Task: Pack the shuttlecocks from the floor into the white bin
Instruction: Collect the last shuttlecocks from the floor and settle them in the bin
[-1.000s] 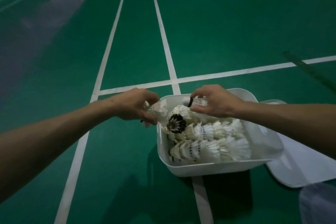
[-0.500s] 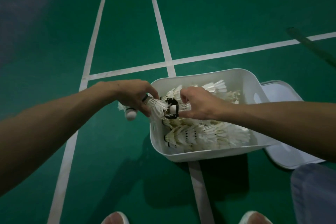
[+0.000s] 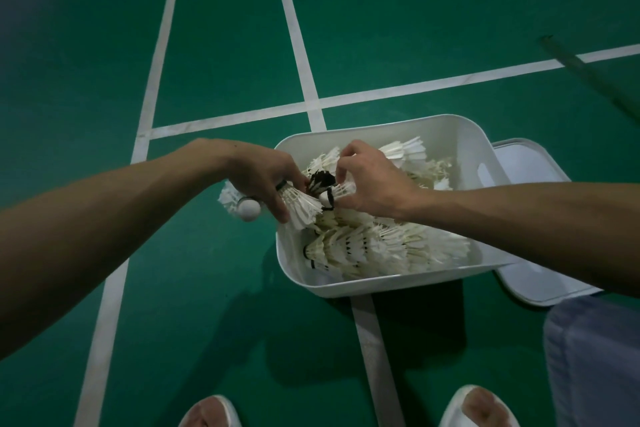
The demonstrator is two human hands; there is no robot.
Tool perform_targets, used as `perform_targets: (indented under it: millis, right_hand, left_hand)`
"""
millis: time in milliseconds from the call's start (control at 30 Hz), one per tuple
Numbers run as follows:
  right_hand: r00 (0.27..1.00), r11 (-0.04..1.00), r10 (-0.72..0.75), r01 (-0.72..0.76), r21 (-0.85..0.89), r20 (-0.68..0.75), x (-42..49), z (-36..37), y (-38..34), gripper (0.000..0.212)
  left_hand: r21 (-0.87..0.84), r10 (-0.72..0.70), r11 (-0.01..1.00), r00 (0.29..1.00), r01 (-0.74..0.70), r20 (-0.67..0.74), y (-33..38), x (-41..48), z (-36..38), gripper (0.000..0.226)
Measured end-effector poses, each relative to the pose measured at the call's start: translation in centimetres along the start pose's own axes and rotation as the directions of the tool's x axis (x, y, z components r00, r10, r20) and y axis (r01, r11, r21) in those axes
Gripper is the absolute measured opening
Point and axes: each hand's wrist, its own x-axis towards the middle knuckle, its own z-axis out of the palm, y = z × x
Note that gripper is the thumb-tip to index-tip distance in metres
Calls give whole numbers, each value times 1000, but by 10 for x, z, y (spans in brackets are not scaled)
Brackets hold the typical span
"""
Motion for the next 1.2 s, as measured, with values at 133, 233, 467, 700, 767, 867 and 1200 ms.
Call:
perform_targets:
  millis: [133, 233, 467, 700, 767, 867, 1200]
  right_hand:
    - [999, 1000, 7, -6, -5, 52, -4, 2, 6, 33]
    - [991, 999, -10, 14, -29, 132, -6, 2, 11, 42]
    - [995, 1000, 9, -8, -11, 98, -11, -3, 12, 46]
    - [998, 993, 62, -65, -96, -31, -11, -4, 15, 44]
    - [997, 994, 67, -70, -89, -38, -9, -4, 14, 45]
    - [996, 993, 80, -83, -79, -32, -7, 3, 9, 50]
    - [994, 986, -7, -12, 168, 108, -5, 6, 23, 74]
  left_hand:
    - [-5, 25, 1000, 1000, -25, 2, 5, 5, 2, 34]
    - [4, 30, 1000, 1000, -30, 4, 9, 9, 3, 34]
    - [-15, 37, 999, 999, -38, -10, 5, 9, 3, 37]
    - [-18, 52, 998, 998, -53, -25, 6, 7, 2, 35]
    - [-35, 61, 997, 998, -62, -27, 9, 7, 3, 36]
    - [-61, 76, 995, 996, -79, -43, 12, 8, 4, 40]
    - [-90, 94, 991, 993, -100, -65, 11, 8, 7, 47]
